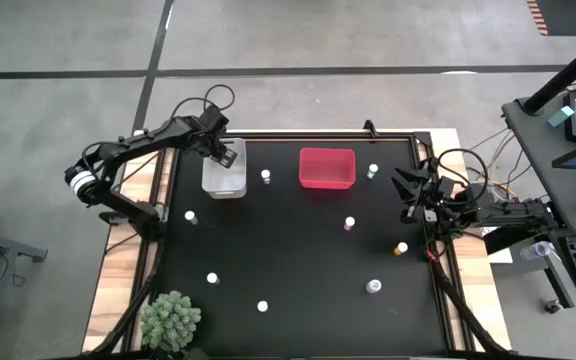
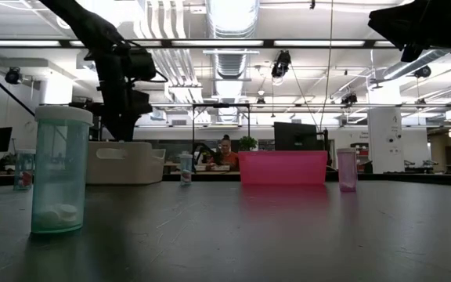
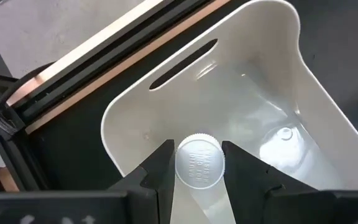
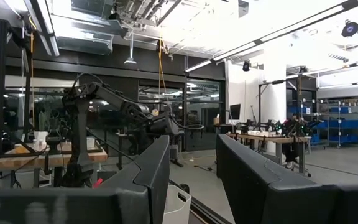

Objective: Pick and place medicine bottles into bin by pill shape (circle, oval)
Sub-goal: Put the blue capsule bottle into the gray bin

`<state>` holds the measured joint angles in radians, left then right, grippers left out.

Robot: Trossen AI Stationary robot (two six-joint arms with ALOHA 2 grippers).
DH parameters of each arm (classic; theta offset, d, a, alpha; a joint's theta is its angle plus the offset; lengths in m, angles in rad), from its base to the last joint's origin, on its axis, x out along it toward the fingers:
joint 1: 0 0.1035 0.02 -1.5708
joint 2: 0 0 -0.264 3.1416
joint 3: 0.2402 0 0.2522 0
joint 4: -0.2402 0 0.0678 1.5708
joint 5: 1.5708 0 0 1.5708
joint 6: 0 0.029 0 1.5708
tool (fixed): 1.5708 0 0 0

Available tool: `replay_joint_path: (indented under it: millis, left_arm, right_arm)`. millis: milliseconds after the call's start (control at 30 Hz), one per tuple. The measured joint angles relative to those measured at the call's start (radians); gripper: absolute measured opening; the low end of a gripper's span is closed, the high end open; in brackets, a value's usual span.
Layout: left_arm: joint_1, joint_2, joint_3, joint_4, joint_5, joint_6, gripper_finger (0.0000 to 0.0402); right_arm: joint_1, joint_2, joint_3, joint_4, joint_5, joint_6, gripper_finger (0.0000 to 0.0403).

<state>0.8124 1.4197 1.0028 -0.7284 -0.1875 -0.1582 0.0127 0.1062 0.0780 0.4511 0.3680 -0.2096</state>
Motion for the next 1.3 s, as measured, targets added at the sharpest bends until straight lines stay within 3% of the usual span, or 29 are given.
replay_joint_path:
  millis: [267, 767, 1100, 1300]
  left_arm:
    - [0.0, 0.003, -0.059, 0.09, -0.009, -0.001, 0.0096]
    - [0.0, 0.003, -0.089, 0.093, -0.029, 0.007, 0.0097]
    - [0.0, 0.003, -0.126, 0.094, -0.028, 0.007, 0.015]
    - [-0.001, 0.003, -0.116, 0.093, -0.028, 0.007, 0.0161]
  right_arm:
    - [0.0, 0.0, 0.0, 0.0, 0.0, 0.0, 0.0123]
    - [0.0, 0.0, 0.0, 0.0, 0.0, 0.0, 0.0123]
    - [0.0, 0.0, 0.0, 0.0, 0.0, 0.0, 0.0123]
    - [0.0, 0.0, 0.0, 0.0, 0.0, 0.0, 0.0123]
